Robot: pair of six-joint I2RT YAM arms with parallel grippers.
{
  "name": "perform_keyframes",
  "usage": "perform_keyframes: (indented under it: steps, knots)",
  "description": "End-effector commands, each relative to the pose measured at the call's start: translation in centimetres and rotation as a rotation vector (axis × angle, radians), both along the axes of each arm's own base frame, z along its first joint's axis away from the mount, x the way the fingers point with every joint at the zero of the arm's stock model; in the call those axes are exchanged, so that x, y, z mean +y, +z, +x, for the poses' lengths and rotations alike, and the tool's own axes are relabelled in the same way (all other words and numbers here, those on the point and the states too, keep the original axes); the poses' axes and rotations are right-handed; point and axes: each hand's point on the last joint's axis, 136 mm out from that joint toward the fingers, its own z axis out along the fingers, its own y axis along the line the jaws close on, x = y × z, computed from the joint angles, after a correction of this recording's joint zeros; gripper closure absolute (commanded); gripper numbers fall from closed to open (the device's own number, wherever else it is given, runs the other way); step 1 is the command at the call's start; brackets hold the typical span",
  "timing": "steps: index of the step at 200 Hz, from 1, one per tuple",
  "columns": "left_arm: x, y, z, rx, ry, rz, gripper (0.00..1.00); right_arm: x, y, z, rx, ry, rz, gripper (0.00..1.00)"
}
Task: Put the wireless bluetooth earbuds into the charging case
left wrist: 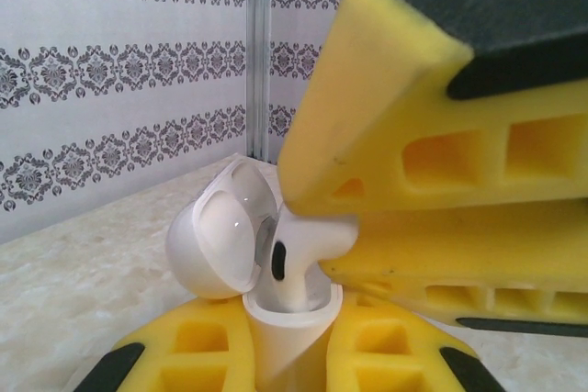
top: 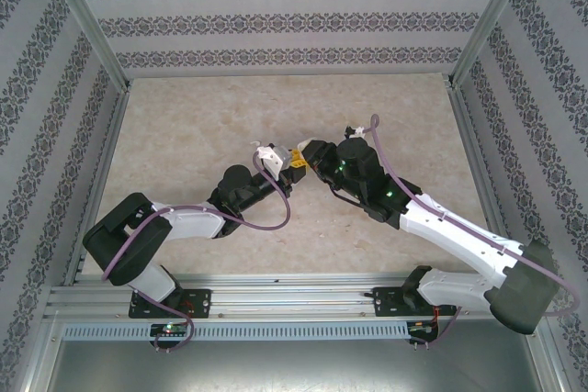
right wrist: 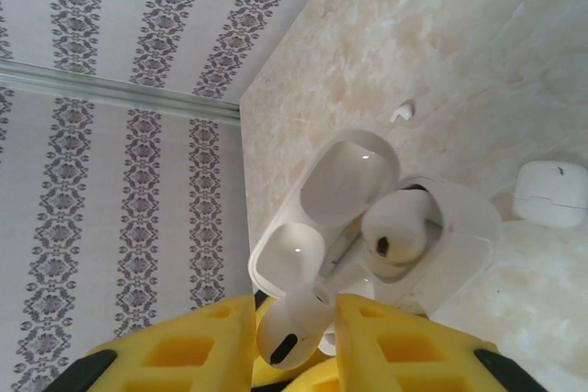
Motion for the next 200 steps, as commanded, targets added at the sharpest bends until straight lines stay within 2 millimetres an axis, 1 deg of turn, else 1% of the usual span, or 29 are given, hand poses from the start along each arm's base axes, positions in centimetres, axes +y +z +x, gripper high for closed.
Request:
perform_keyframes:
  steps: [1, 61, 89, 115, 131, 160, 172, 184, 200]
  knots:
    - [0.9, 4.6, -0.7, -0.118, 0.023, -0.086, 1.00, -1.1, -1.2, -0.5, 0.040, -0.025, -0.076, 0.69]
    - [0.9, 4.6, -0.7, -0.119, 0.024, -0.087, 1.00, -1.1, -0.7, -0.5, 0.032, -0.019, -0.084, 0.65]
    - [0.9, 4.3, -0.6, -0.110, 0.025, -0.079, 1.00, -0.9, 0.5, -0.8, 0.011, 0.007, -0.078, 0.64]
    - [0.7, 4.1, -0.8, -0.096, 0.000, -0.064, 1.00, -1.1, 2.1, -1.8, -0.010, 0.052, -0.104, 0.64]
    - [0.6, 3.7, -1.0, -0.064, -0.032, -0.054, 1.00, -1.7, 2.6, -2.5, -0.019, 0.077, -0.152, 0.62]
    - [0.8, 3.0, -1.7, 0.030, -0.096, -0.042, 1.00, -3.8, 3.5, -3.4, -0.054, 0.084, -0.270, 0.61]
    - [0.9, 3.1, -2.4, 0.051, -0.124, -0.021, 1.00, -4.4, 3.9, -3.6, -0.073, 0.089, -0.304, 0.61]
    - [0.9, 2.9, -3.1, 0.074, -0.156, 0.011, 1.00, -4.6, 4.5, -3.6, -0.085, 0.119, -0.328, 0.60]
    - [1.0, 2.6, -4.1, 0.100, -0.196, 0.057, 1.00, -4.7, 4.5, -3.6, -0.061, 0.191, -0.362, 0.59]
